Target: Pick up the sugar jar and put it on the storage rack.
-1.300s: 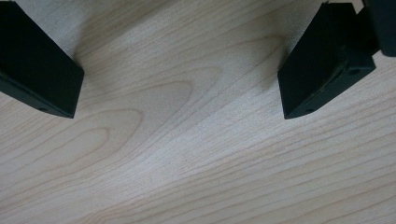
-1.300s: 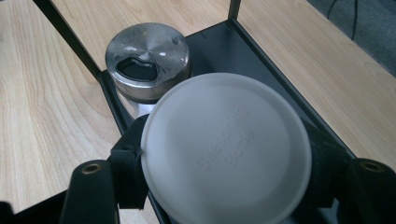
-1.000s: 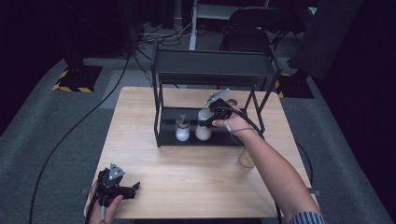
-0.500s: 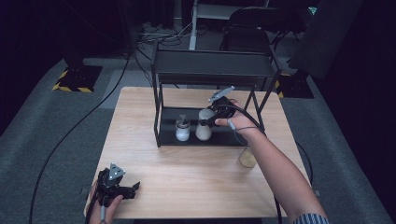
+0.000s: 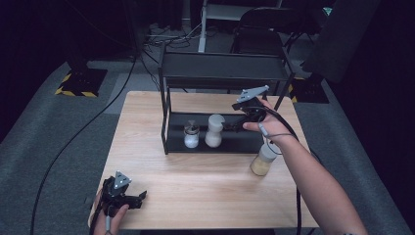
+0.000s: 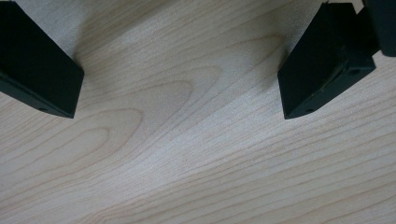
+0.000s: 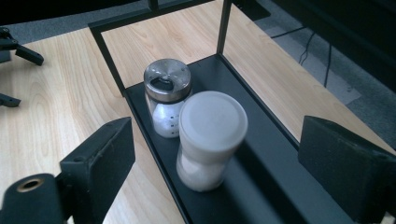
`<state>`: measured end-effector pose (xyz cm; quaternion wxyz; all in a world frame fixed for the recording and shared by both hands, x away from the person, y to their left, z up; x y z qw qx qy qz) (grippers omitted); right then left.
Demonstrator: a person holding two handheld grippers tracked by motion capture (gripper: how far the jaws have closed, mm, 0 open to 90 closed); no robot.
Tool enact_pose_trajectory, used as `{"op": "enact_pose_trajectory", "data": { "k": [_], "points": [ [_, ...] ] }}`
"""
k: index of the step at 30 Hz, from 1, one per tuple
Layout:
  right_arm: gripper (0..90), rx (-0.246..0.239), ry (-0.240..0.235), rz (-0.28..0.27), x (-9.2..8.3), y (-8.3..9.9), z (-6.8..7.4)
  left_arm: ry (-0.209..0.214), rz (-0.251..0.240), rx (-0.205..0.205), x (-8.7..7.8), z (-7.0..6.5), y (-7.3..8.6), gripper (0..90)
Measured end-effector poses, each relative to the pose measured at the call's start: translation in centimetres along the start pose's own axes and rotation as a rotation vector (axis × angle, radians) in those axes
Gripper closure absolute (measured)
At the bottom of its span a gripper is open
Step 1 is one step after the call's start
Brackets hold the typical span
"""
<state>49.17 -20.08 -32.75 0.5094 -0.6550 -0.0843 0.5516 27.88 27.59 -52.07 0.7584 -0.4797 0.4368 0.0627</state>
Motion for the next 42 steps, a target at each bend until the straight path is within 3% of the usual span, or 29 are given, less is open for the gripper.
{"op": "enact_pose_trajectory", "data": {
  "k": [7, 23, 42],
  "points": [
    [10.2, 0.005, 0.008, -0.018, -2.7, 1.4, -0.5, 0.0, 0.0, 0.0, 0.0, 0.0, 0.0, 0.3],
    [9.0, 0.03, 0.017, -0.045, -6.7, 5.1, -1.4, 0.001, 0.0, -0.001, 0.0, 0.0, 0.0, 0.3],
    [7.0, 0.036, 0.023, -0.047, -8.8, 9.2, -1.5, 0.001, 0.0, 0.0, 0.0, 0.0, 0.0, 0.3]
  ]
}}
Point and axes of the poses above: each handheld gripper's, and its own axes: x roughly forward along the jaws, y roughly out of its underside, z roughly to its left, the point moved 10 cm from there along x, roughly forward along the jaws, and after that the axes turned 14 degrees about x, right-handed, at the moved point
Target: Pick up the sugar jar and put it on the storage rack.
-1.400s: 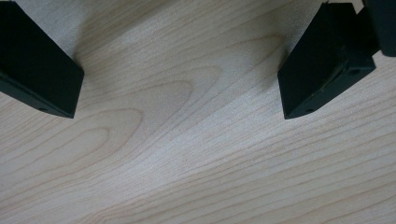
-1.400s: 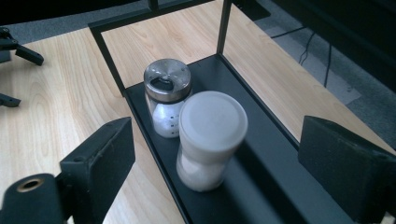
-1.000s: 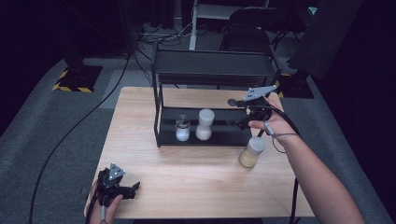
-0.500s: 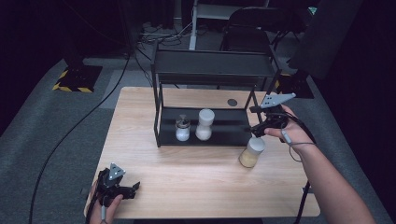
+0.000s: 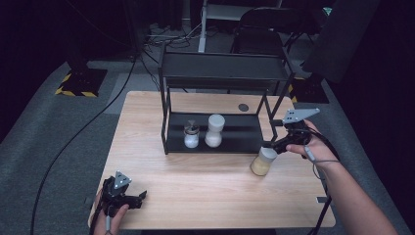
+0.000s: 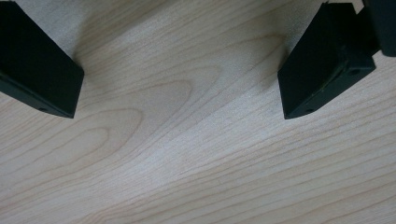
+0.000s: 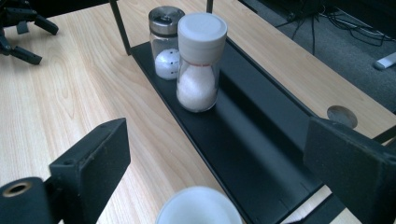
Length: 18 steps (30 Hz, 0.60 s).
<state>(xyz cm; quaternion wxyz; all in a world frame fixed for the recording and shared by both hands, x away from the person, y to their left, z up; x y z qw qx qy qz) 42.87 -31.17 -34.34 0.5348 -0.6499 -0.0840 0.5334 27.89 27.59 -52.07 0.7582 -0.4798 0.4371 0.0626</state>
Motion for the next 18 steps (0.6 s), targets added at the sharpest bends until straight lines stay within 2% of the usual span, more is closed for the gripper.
{"op": "enact_pose_trajectory", "data": {
  "k": [18],
  "points": [
    [6.9, 0.006, 0.007, 0.029, -0.1, 4.7, -0.8, 0.001, -0.001, 0.0, 0.0, 0.0, 0.0, 0.3]
  ]
}}
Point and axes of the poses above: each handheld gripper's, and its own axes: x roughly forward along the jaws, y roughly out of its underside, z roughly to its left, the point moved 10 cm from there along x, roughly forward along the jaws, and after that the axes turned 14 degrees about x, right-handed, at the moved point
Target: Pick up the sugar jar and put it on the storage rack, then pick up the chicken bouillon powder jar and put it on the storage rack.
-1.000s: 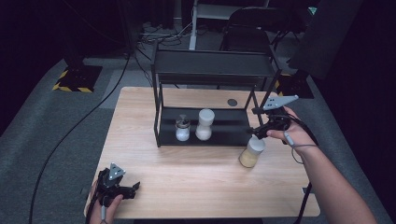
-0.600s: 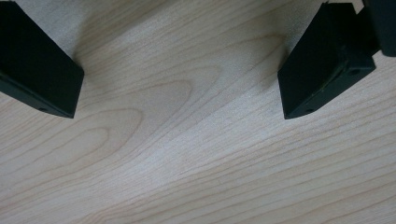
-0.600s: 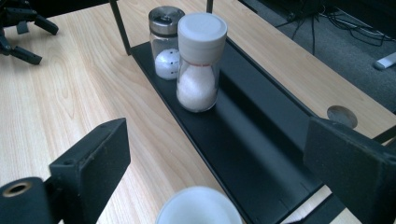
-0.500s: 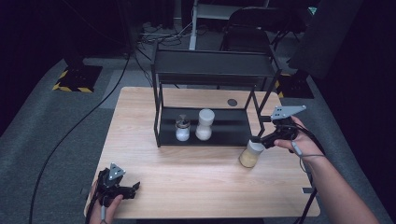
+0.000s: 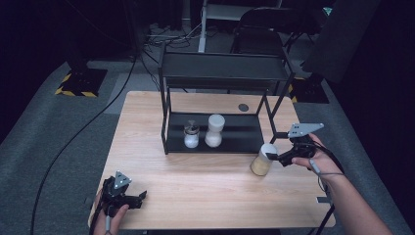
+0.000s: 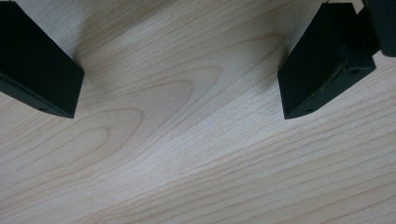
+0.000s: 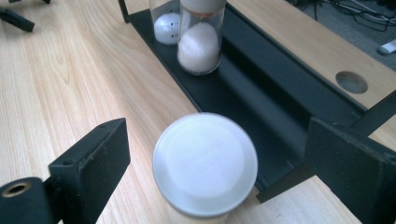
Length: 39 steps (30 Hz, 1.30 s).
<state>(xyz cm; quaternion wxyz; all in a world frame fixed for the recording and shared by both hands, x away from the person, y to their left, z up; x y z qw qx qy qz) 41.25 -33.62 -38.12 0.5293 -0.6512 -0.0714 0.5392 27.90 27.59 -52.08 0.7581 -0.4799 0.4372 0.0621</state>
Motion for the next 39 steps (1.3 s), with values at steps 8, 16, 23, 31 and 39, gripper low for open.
{"op": "enact_pose_trajectory", "data": {
  "k": [8, 16, 23, 31, 39],
  "points": [
    [7.5, -0.003, -0.005, 0.031, 0.9, 1.4, 0.0, 0.0, 0.0, 0.0, 0.0, 0.0, 0.0, 0.2],
    [7.8, 0.002, -0.005, 0.054, 2.0, 2.1, -0.1, 0.0, 0.0, 0.0, 0.0, 0.0, 0.0, 0.3],
    [15.0, -0.009, -0.01, 0.068, 2.7, 2.7, -0.1, 0.0, 0.001, 0.001, 0.0, 0.0, 0.0, 0.3],
    [33.5, -0.043, 0.014, 0.076, 2.9, 2.9, -0.1, 0.0, 0.0, 0.001, 0.0, 0.0, 0.0, 0.3],
    [33.9, -0.04, 0.012, 0.076, 2.9, 2.8, -0.1, 0.0, 0.0, 0.0, 0.0, 0.0, 0.0, 0.3]
  ]
}}
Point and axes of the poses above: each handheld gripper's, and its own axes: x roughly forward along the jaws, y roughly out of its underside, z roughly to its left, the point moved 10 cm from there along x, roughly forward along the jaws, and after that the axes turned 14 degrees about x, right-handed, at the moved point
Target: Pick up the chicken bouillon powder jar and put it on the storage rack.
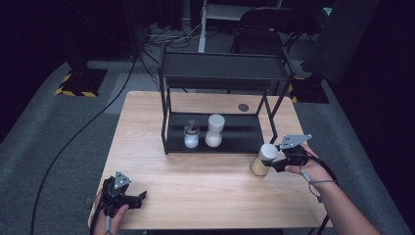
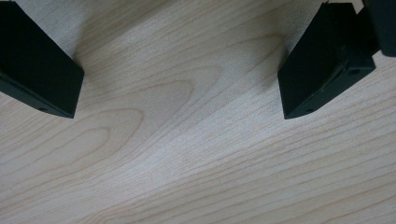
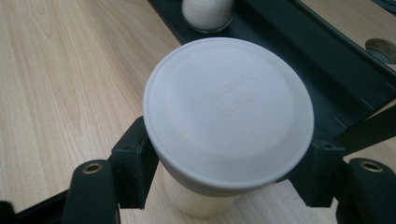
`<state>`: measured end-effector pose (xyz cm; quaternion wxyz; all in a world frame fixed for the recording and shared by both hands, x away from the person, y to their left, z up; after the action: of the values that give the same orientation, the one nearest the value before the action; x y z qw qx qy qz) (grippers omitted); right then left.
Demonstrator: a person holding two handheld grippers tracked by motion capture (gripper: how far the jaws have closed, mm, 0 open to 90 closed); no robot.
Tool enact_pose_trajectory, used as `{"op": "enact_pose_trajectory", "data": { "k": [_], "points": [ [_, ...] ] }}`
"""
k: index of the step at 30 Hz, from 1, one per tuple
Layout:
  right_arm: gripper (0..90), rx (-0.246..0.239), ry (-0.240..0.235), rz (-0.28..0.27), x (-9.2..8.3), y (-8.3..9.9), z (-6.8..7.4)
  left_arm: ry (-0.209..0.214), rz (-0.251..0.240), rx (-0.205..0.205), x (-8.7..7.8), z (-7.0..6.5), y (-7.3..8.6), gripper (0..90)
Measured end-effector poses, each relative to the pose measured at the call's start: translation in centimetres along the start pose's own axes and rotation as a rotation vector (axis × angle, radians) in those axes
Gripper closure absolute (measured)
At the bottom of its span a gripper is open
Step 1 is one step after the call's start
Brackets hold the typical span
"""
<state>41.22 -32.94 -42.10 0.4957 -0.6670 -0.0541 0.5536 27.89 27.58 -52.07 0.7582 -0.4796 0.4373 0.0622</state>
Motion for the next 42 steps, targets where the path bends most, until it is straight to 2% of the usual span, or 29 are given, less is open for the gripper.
{"op": "enact_pose_trajectory", "data": {
  "k": [7, 13, 28, 42],
  "points": [
    [34.0, 0.016, -0.032, -0.005, -0.1, -0.2, -0.2, 0.0, 0.0, 0.0, 0.0, 0.0, 0.0, 0.3],
    [34.0, 0.0, -0.033, -0.021, -0.9, -1.1, -0.1, 0.0, 0.0, 0.0, 0.0, 0.0, 0.0, 0.3],
    [34.0, -0.031, -0.027, -0.05, -3.3, -4.7, 0.1, 0.0, 0.0, 0.0, 0.0, 0.0, 0.0, 0.3],
    [34.0, -0.057, -0.042, -0.055, -3.0, -8.4, 0.2, 0.0, 0.0, 0.0, 0.0, 0.0, 0.0, 0.3]
  ]
}}
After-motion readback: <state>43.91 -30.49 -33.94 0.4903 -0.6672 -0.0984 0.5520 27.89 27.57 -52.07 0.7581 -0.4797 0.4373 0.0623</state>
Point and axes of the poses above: each handheld gripper's, and its own axes: x roughly forward along the jaws, y roughly out of its underside, z roughly to its left, the point moved 10 cm from there along x, roughly forward along the jaws, and after that the axes turned 14 degrees about x, right-handed, at the moved point
